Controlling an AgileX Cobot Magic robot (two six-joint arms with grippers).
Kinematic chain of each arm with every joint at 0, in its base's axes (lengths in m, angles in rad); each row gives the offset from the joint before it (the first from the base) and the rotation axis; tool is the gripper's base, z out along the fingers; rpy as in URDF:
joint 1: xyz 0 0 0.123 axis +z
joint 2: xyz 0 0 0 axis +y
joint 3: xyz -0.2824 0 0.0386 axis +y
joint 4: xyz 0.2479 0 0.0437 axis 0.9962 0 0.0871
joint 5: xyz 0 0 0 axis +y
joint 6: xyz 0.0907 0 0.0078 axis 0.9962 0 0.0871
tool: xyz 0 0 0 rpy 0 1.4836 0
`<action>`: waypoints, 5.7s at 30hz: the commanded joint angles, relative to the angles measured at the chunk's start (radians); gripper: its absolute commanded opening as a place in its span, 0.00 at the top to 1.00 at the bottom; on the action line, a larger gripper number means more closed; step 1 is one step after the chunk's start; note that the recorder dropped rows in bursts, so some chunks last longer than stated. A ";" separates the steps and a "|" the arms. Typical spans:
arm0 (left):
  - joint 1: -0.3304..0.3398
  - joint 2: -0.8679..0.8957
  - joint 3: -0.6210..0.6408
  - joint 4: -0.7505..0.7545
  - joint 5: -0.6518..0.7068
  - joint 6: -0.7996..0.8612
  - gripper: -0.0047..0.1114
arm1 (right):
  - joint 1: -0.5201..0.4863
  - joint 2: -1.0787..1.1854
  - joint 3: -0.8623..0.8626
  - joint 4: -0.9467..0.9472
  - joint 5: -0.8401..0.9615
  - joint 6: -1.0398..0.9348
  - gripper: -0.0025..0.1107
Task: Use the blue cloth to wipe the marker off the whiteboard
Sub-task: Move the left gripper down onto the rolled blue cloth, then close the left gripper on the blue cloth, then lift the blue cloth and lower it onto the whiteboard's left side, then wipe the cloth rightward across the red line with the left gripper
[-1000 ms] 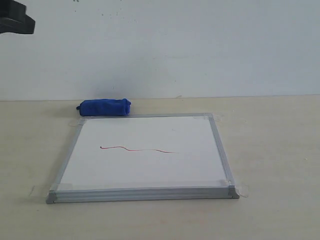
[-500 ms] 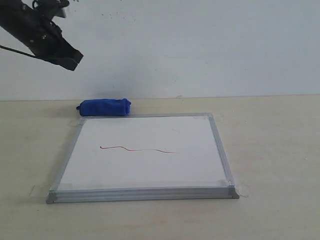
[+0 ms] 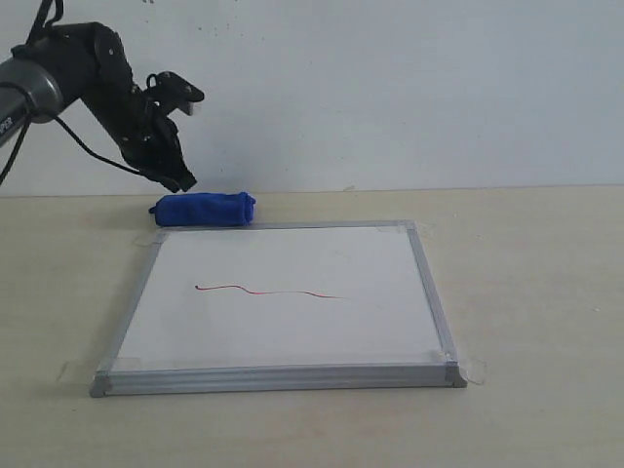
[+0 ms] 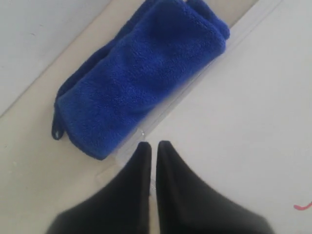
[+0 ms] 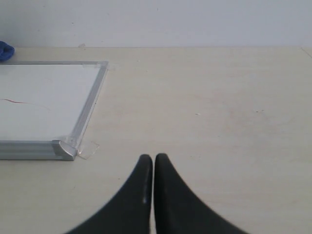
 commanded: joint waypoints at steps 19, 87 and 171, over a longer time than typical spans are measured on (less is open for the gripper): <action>-0.069 0.112 -0.010 0.194 -0.187 0.158 0.43 | -0.005 -0.005 -0.001 -0.006 -0.005 0.000 0.97; -0.015 -0.186 0.097 -0.047 0.016 -0.236 0.93 | -0.005 -0.005 -0.001 -0.006 -0.005 0.000 0.97; -0.137 -0.328 0.911 0.441 -0.445 -0.930 0.93 | -0.005 -0.005 -0.001 -0.006 -0.005 0.000 0.97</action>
